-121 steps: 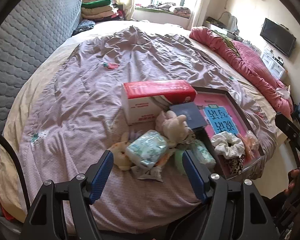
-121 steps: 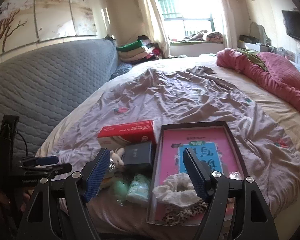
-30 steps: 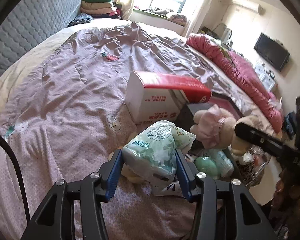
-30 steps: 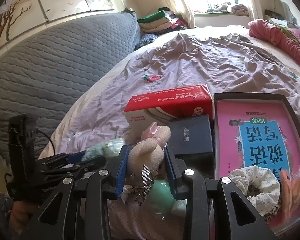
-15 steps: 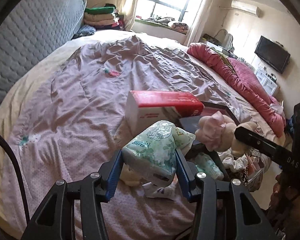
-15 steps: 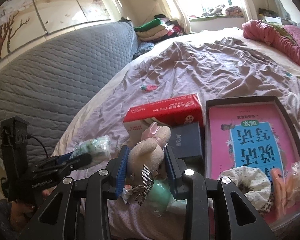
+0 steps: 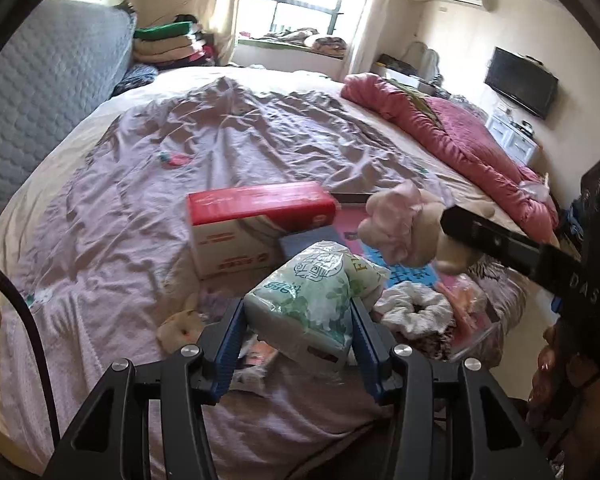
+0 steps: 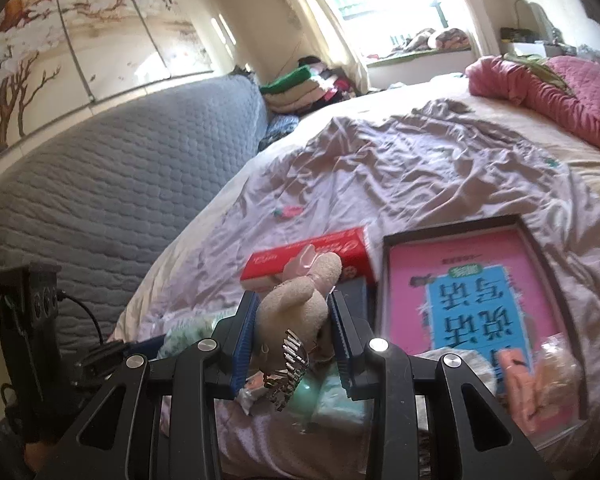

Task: Organize soft objects
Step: 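Carry the wipes pack and plush bunny over the pink tray with both tools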

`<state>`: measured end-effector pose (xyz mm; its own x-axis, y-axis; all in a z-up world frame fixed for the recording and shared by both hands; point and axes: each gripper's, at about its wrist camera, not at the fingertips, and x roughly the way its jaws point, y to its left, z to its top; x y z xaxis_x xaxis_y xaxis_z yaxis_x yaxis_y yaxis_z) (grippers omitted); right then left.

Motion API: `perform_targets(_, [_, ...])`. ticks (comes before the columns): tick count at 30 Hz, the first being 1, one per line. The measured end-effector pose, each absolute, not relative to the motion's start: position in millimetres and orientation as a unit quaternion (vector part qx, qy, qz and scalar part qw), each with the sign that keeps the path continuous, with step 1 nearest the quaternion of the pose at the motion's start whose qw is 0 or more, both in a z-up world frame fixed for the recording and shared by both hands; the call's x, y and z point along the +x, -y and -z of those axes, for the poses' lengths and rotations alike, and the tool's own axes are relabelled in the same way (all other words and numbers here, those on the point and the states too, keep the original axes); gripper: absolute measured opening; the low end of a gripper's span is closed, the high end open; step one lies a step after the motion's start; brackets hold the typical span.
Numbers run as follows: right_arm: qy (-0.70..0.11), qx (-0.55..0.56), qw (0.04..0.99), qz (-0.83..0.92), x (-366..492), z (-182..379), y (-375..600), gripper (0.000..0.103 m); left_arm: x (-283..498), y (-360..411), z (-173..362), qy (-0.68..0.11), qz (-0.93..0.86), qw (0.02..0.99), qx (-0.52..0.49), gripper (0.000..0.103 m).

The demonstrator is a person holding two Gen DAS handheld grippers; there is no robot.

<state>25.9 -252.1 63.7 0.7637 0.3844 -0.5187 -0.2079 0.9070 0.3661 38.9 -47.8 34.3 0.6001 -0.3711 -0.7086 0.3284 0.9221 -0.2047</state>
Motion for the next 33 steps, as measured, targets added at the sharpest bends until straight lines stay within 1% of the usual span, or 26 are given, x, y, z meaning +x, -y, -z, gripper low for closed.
perform_targets(11, [-0.271, 0.166, 0.941, -0.118, 4.4, -88.2, 304.3, 0.036, 25.9, 94.4, -55.1, -0.386, 0.226, 0.894, 0.000, 0.051])
perform_targets(23, [-0.264, 0.167, 0.945, -0.094, -8.7, -94.4, 332.6, 0.036, 26.3, 139.7, -65.3, -0.380, 0.244, 0.892, 0.026, 0.051])
perform_targets(33, [-0.253, 0.175, 0.948, -0.079, -17.2, -98.2, 349.7, 0.036, 29.7, 160.4, -69.4, -0.377, 0.250, 0.891, 0.034, 0.051])
